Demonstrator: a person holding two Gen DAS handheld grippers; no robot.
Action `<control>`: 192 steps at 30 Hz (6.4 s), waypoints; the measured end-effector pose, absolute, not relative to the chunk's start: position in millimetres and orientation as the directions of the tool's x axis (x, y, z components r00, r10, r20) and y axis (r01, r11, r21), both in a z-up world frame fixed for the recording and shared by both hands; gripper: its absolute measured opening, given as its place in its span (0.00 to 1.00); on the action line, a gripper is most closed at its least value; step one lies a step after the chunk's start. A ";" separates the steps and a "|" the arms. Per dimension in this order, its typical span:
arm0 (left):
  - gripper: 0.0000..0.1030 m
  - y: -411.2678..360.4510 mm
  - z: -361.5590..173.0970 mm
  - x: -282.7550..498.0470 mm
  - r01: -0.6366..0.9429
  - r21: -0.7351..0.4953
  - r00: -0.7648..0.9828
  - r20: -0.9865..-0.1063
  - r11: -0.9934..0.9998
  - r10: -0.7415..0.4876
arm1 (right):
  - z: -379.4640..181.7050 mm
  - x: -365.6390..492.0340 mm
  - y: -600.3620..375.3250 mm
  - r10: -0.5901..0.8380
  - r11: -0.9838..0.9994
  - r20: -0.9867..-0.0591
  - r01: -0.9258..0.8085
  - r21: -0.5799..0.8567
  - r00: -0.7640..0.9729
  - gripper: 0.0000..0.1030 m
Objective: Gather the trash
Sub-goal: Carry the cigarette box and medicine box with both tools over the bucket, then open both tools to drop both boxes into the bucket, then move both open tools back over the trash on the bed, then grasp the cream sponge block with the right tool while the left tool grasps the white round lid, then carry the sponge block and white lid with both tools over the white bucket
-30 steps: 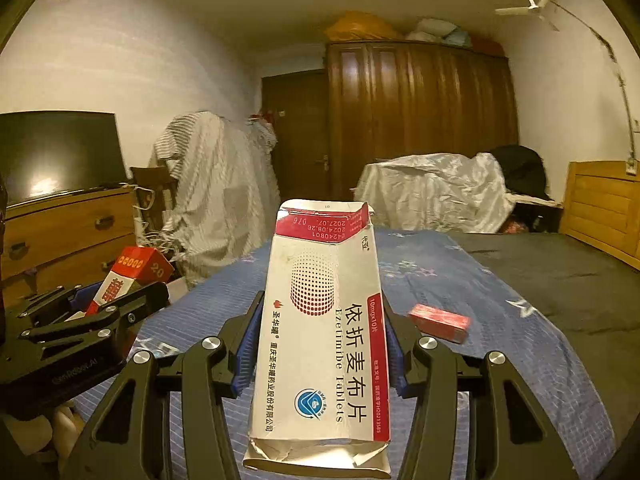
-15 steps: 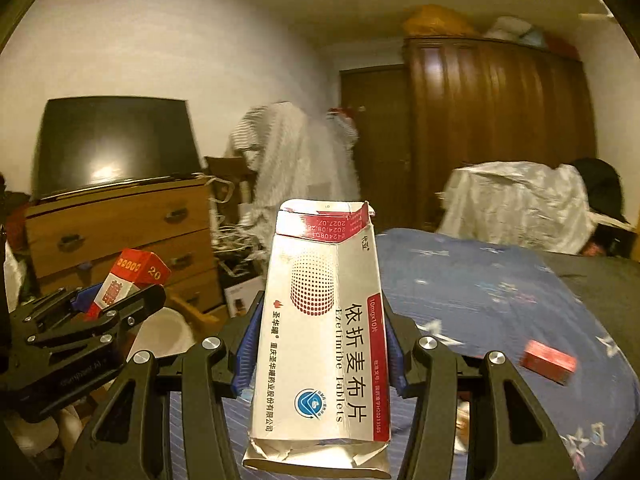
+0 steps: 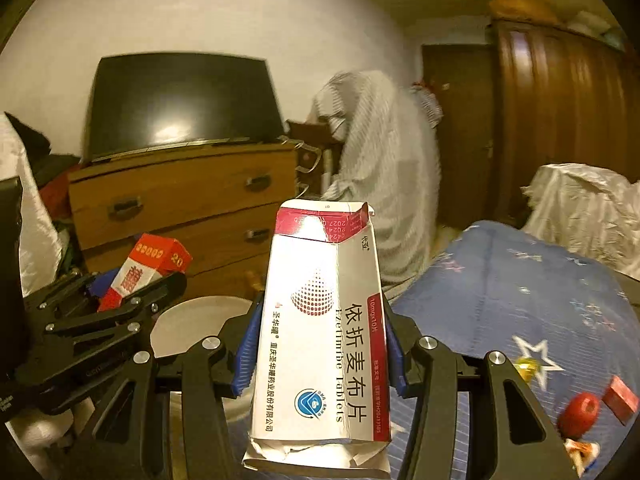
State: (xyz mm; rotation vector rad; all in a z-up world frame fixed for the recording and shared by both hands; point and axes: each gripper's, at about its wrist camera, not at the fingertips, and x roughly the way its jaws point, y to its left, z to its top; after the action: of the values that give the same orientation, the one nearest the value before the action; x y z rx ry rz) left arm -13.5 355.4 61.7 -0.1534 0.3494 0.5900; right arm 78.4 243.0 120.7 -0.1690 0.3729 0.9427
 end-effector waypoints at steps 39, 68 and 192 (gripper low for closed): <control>0.54 546.0 -45.0 20.0 -0.649 -0.137 0.595 -0.705 0.749 0.386 | -15.1 155.4 502.7 0.582 0.403 -0.811 -0.889 0.219 0.064 0.51; 0.78 389.7 -32.8 55.3 -0.385 -0.157 0.727 -0.659 0.910 0.194 | 2.0 155.9 203.0 0.690 0.548 -0.667 -0.806 0.227 0.282 0.74; 0.37 61.6 38.3 57.2 0.034 -0.061 0.922 -0.383 0.998 -0.054 | 74.8 21.4 -164.1 0.340 0.939 -0.254 -0.341 0.043 0.905 0.30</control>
State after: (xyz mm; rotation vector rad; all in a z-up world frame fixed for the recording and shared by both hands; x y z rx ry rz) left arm 57.2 61.6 38.3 -0.0532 0.3943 -0.0452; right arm 21.4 -164.1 74.8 -0.0022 0.2614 0.3519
